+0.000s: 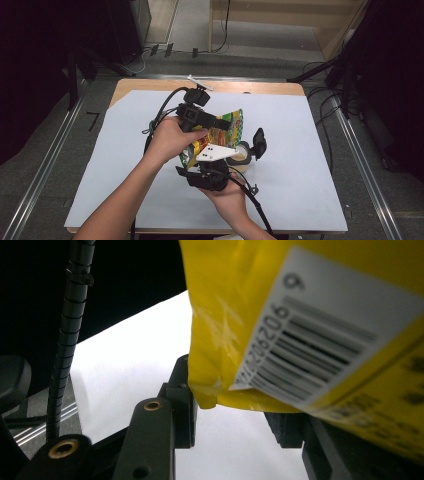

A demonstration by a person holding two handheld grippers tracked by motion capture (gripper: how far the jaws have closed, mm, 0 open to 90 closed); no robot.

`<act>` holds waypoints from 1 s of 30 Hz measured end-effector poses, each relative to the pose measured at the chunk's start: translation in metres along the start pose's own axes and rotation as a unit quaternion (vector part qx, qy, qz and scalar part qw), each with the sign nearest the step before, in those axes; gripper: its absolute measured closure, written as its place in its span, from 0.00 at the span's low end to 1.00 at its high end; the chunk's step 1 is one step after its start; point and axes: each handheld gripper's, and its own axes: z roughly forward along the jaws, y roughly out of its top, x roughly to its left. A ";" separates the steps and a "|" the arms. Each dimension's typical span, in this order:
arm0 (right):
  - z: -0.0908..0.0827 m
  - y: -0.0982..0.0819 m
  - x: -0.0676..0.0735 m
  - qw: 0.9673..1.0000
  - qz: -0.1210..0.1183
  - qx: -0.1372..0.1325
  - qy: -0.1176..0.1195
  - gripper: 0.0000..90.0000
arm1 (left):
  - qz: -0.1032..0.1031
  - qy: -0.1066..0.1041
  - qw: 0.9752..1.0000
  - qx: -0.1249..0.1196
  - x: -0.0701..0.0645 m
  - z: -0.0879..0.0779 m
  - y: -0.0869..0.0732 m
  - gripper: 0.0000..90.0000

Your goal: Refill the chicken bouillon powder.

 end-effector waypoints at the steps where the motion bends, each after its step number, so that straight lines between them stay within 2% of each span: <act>1: 0.000 0.000 0.000 1.000 -0.001 -0.001 -0.001 0.68 | 0.001 0.002 1.000 0.001 -0.001 0.000 0.000 0.77; 30: 0.000 -0.003 -0.001 1.000 -0.012 0.004 -0.007 0.69 | -0.001 0.000 1.000 0.007 0.000 0.002 0.000 0.78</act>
